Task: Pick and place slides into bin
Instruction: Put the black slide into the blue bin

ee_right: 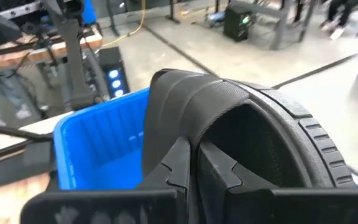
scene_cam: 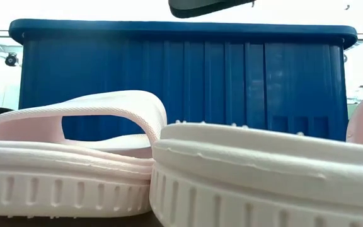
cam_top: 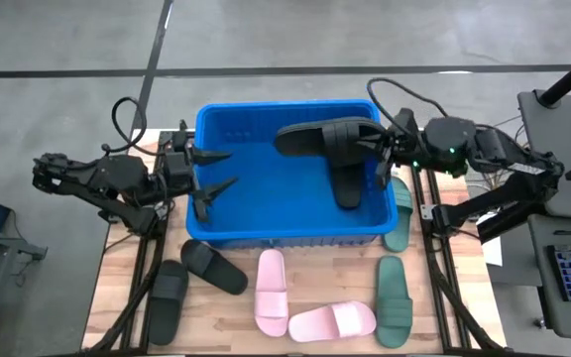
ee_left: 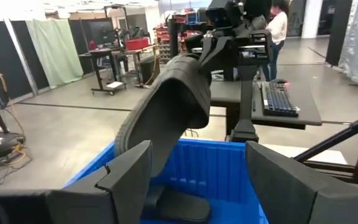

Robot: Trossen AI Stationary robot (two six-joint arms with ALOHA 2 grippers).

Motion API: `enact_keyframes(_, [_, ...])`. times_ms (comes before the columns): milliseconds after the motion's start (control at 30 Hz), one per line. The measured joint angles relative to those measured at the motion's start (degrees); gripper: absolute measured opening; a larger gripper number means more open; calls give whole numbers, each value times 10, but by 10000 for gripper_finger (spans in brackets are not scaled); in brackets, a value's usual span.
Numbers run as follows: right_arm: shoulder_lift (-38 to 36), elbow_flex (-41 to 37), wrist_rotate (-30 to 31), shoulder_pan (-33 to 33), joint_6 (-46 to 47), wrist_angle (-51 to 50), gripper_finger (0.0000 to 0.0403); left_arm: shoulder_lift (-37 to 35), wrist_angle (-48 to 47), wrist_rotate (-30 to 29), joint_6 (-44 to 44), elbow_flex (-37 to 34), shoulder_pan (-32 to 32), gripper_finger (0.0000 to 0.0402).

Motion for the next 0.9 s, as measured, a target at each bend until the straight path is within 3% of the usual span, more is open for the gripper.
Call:
enact_keyframes(567, [7,0,-303,-207,-13,-35,11,-22,-9,-32,7,0,0,240])
enact_keyframes(900, [70,0,-418,-279,-25,-69,11,-38,-37,-64,11,0,0,240])
